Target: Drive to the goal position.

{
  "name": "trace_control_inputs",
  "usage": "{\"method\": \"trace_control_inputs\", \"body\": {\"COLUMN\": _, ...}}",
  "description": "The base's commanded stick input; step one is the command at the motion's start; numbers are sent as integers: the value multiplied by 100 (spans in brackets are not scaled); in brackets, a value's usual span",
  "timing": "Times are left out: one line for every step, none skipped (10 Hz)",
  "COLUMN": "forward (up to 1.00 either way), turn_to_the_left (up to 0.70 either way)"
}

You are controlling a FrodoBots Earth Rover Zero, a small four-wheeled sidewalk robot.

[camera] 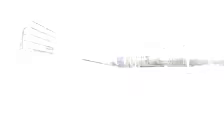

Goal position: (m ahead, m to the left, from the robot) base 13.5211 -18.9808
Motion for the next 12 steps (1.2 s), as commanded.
{"method": "trace_control_inputs", "body": {"forward": 70, "turn_to_the_left": 0}}
{"method": "trace_control_inputs", "body": {"forward": 70, "turn_to_the_left": 0}}
{"method": "trace_control_inputs", "body": {"forward": 70, "turn_to_the_left": 0}}
{"method": "trace_control_inputs", "body": {"forward": 70, "turn_to_the_left": 0}}
{"method": "trace_control_inputs", "body": {"forward": 70, "turn_to_the_left": 0}}
{"method": "trace_control_inputs", "body": {"forward": 70, "turn_to_the_left": 0}}
{"method": "trace_control_inputs", "body": {"forward": 70, "turn_to_the_left": 0}}
{"method": "trace_control_inputs", "body": {"forward": 70, "turn_to_the_left": 0}}
{"method": "trace_control_inputs", "body": {"forward": 70, "turn_to_the_left": 0}}
{"method": "trace_control_inputs", "body": {"forward": 70, "turn_to_the_left": 0}}
{"method": "trace_control_inputs", "body": {"forward": 70, "turn_to_the_left": 0}}
{"method": "trace_control_inputs", "body": {"forward": 70, "turn_to_the_left": 0}}
